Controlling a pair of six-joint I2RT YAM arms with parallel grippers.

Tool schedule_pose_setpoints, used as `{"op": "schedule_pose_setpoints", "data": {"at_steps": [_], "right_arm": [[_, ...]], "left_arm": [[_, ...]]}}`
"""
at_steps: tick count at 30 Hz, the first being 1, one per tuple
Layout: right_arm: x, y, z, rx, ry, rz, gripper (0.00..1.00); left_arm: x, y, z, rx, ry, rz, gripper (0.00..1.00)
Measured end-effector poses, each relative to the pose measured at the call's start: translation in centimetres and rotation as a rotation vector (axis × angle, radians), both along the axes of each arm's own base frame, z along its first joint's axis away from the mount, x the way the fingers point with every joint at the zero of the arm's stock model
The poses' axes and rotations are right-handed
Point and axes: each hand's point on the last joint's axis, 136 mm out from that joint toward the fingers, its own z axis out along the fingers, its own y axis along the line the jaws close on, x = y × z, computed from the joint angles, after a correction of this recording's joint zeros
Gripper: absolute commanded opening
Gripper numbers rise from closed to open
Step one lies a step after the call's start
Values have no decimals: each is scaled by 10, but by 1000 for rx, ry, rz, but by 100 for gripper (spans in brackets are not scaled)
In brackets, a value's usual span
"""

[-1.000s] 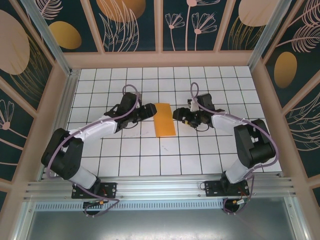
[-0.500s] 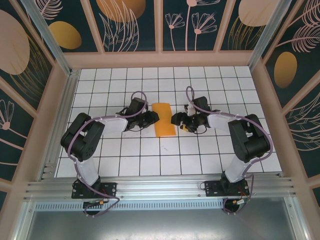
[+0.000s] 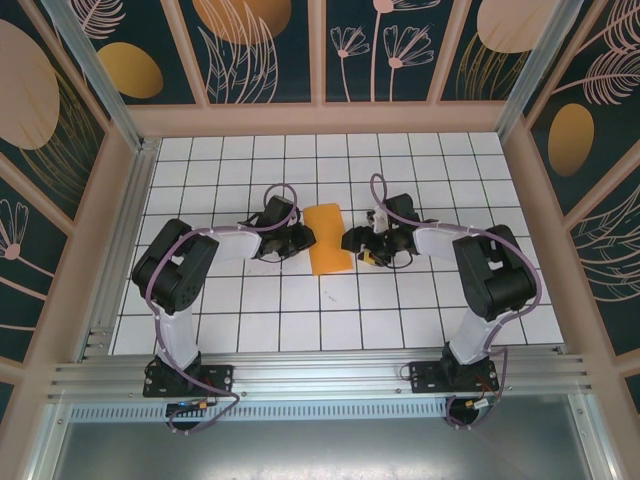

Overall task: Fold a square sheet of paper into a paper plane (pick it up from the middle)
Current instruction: Third fold the triangle at the center of the table.

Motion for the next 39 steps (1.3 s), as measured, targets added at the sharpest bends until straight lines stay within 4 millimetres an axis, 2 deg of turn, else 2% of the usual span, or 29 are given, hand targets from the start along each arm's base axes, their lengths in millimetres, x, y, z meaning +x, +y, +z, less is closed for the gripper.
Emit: {"op": "schedule_pose_setpoints", "data": {"at_steps": [8,16,23,27,31,35,39], "right_arm": [[-4,8,0,16,14,42,74],[0,12,-5,-71,-1,42,74],[13,14,3,-97,-37,22,74],[21,21,8,-86,-53,30,74],[21,24,2,-95,-39,40,74],[17,24,-6,-107,-16,49,75],[17,24,-5,-108,-16,50,75]], "left_arm": [[2,2,-1,24,6,4,24],[2,-3,4,17,-12,-17,38],[3,-3,21,-5,-46,-15,33],[4,-4,29,-24,-63,-12,34],[3,-8,35,-61,-74,-18,37],[-1,-14,35,-118,-69,-29,37],[0,-17,27,-134,-51,-19,34]]}}
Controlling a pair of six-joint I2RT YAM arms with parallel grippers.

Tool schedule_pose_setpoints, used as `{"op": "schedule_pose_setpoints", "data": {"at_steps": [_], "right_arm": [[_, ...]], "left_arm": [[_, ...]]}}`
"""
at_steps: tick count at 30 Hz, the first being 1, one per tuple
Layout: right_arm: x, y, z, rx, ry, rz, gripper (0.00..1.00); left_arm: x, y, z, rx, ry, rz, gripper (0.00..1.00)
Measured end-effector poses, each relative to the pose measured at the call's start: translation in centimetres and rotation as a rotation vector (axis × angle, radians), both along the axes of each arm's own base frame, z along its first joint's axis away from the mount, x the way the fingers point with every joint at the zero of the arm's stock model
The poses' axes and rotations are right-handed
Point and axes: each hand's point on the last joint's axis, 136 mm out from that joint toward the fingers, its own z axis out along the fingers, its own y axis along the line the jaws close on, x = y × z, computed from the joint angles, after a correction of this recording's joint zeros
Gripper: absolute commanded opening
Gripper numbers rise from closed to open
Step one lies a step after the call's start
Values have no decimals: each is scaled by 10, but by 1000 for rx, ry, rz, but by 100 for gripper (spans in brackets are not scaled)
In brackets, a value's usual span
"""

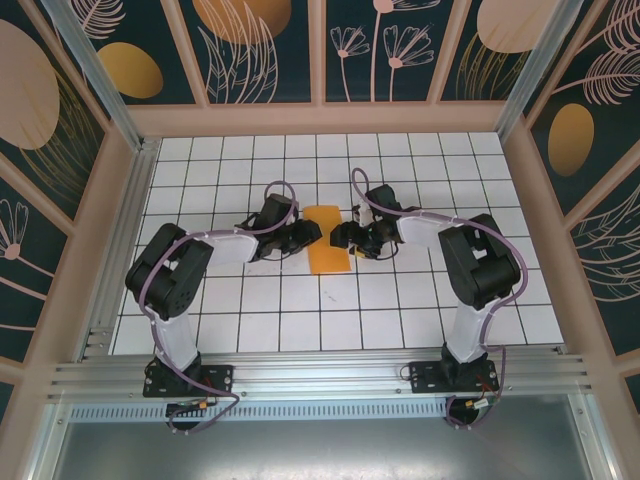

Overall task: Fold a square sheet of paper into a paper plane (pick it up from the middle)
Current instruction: Third fold the triangle at the center of the table.

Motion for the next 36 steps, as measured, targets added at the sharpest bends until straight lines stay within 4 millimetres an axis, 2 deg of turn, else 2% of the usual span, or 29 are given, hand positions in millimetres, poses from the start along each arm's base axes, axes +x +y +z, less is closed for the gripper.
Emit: {"op": "schedule_pose_setpoints", "data": {"at_steps": [7,12,23,28,31,36], "right_arm": [[0,0,0,-2,-4,8,75],[-2,1,1,9,3,15,75],[-22,10,1,44,73,67,72],[-36,16,1,71,117,94,59],[-47,14,-6,72,159,88,51],[-57,9,-4,75,187,60,40]], "left_arm": [[4,12,-23,53,62,60,33],[6,15,-24,60,73,75,33],[6,15,-24,57,85,82,33],[6,15,-24,55,87,83,33],[6,15,-24,55,87,83,34],[6,15,-24,55,86,83,33]]}}
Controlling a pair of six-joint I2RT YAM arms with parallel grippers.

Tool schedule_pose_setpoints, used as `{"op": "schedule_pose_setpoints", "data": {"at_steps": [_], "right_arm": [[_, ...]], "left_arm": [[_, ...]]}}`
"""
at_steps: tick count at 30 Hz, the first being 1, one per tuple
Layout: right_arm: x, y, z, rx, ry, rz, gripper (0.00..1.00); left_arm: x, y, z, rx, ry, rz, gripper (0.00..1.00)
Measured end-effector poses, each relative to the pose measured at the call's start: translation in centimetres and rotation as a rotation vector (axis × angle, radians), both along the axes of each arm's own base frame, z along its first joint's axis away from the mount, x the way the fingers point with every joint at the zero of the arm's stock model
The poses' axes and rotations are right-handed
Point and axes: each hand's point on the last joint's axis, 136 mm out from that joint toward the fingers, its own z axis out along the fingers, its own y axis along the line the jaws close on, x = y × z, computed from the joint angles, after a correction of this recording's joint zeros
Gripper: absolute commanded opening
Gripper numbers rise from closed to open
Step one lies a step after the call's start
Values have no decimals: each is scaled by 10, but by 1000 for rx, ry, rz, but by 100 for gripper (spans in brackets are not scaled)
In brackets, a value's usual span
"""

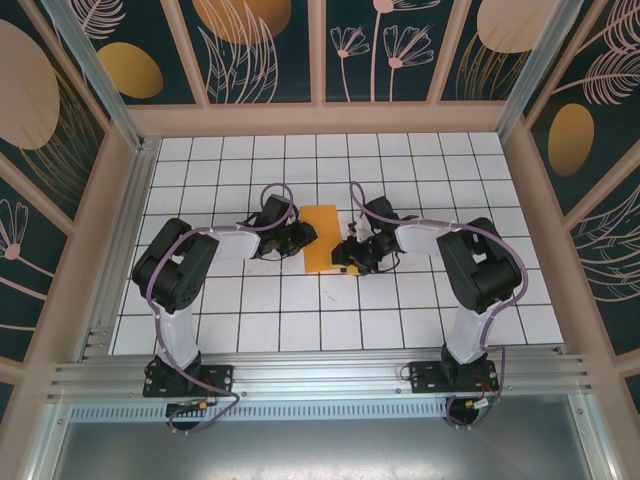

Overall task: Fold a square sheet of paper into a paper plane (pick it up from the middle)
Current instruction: Third fold the triangle at the center of the table.

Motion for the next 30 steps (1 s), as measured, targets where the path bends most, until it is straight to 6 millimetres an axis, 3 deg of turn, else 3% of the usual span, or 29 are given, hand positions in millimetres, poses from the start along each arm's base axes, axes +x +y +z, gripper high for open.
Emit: {"op": "schedule_pose_setpoints", "data": {"at_steps": [11,18,22,25,30], "right_arm": [[10,-2,0,4,-13,-71,34],[17,-5,1,-1,-17,-106,5],[18,-8,3,-14,-32,-112,0],[16,-13,2,-49,-32,-119,0],[5,-27,5,-115,-24,-121,0]], "left_arm": [[0,0,0,0,0,-1,33],[0,0,0,-3,2,-3,34],[0,-3,3,-16,-6,-13,42],[-2,-7,11,-47,-27,-39,46],[-9,-14,49,-145,-115,-81,44]]}}
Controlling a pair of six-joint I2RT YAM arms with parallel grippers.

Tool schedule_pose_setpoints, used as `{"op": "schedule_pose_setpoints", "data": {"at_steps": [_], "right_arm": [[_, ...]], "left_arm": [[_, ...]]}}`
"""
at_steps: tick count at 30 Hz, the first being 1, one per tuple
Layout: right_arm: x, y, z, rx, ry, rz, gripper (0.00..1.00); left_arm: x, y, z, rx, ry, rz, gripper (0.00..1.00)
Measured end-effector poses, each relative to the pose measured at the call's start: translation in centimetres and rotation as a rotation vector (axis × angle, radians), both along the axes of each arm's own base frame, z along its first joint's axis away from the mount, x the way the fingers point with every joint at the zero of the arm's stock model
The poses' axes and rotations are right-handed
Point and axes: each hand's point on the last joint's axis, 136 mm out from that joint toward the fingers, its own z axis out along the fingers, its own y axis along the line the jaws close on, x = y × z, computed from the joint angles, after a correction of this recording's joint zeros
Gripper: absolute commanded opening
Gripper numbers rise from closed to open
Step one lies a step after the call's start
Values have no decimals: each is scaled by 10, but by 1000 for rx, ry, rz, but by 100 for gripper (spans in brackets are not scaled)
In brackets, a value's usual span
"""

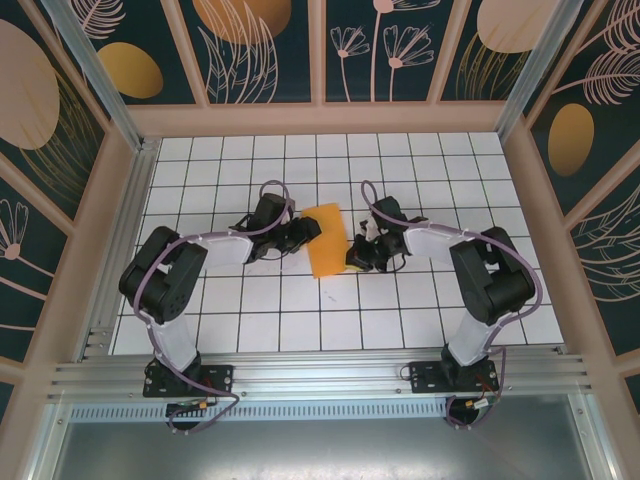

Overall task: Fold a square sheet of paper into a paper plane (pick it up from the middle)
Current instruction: Third fold the triangle at the center of the table.

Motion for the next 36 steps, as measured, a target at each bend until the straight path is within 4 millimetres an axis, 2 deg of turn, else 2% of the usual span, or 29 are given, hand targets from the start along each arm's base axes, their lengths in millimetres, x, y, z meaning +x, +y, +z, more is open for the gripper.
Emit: {"op": "schedule_pose_setpoints", "data": {"at_steps": [3,5,12,19,30,36], "right_arm": [[-6,-6,3,-28,9,2,0],[-10,-10,3,-46,14,7,0],[-21,-17,1,-79,43,16,0],[-22,-18,1,-84,52,18,0],[7,7,24,-60,-14,8,0],[21,24,23,-32,-20,-2,0]], "left_arm": [[3,-3,12,-26,-41,-11,39],[4,-4,10,-27,-44,-12,36],[2,-5,-26,0,18,-20,30],[-2,-6,-43,12,61,-33,27],[0,-7,-47,32,87,-32,25],[0,-7,-48,35,90,-32,25]]}}
